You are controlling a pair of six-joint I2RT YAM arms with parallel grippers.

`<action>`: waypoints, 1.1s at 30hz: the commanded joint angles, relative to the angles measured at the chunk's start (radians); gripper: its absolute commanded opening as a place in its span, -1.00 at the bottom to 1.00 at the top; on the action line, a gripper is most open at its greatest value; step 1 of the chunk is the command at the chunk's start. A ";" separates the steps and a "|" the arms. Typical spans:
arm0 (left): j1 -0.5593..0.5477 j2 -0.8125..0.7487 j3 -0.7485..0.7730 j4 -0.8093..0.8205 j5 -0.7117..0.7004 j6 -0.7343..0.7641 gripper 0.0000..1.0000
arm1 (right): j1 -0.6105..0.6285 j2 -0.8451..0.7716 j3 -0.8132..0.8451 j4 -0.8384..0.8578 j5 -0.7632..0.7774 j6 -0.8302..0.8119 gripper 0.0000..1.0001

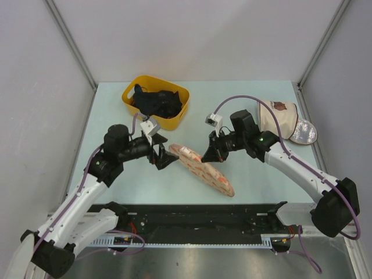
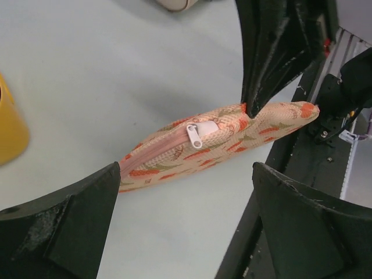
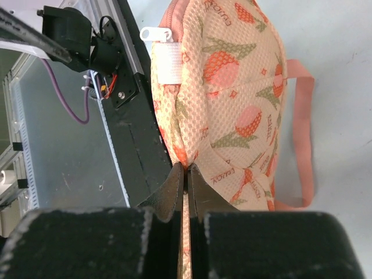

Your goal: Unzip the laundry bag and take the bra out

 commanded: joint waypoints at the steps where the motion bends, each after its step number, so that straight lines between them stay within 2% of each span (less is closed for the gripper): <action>1: 0.001 -0.070 -0.095 0.236 0.098 0.144 0.98 | -0.008 -0.027 0.014 -0.003 -0.068 -0.012 -1.00; 6: -0.001 -0.066 -0.125 0.240 0.057 0.319 0.91 | -0.010 -0.042 0.013 -0.018 -0.073 -0.019 -1.00; 11: -0.001 -0.003 -0.125 0.250 0.073 0.382 0.92 | -0.008 -0.038 0.013 -0.027 -0.065 -0.025 -1.00; 13: -0.002 0.055 -0.108 0.231 0.084 0.396 0.86 | -0.011 -0.036 0.013 -0.026 -0.071 -0.025 -1.00; 15: -0.002 0.084 -0.095 0.216 0.114 0.392 0.59 | -0.010 -0.038 0.013 -0.033 -0.086 -0.028 -1.00; 18: -0.001 0.123 -0.103 0.243 0.144 0.366 0.29 | -0.011 -0.036 0.013 -0.045 -0.117 -0.042 -1.00; 23: -0.004 0.129 -0.106 0.243 0.171 0.364 -0.08 | -0.021 -0.030 0.013 -0.047 -0.136 -0.043 -1.00; 24: -0.004 0.129 -0.108 0.242 0.179 0.361 -0.27 | -0.024 -0.025 0.013 -0.042 -0.143 -0.042 -1.00; 26: -0.004 0.128 -0.105 0.239 0.202 0.361 -0.54 | -0.024 -0.018 0.013 -0.027 -0.159 -0.031 -1.00; 27: -0.007 0.128 -0.103 0.239 0.204 0.350 -0.85 | -0.025 -0.016 0.013 -0.019 -0.160 -0.025 -1.00; 28: -0.010 0.128 -0.102 0.239 0.204 0.346 -0.99 | -0.025 -0.016 0.014 -0.015 -0.154 -0.020 -1.00; 32: -0.019 0.124 -0.100 0.248 0.182 0.298 -0.99 | -0.030 -0.018 0.014 0.020 -0.111 0.010 -1.00; 33: -0.019 0.121 -0.108 0.262 0.171 0.263 -0.99 | -0.031 -0.018 0.013 0.027 -0.085 0.035 -0.83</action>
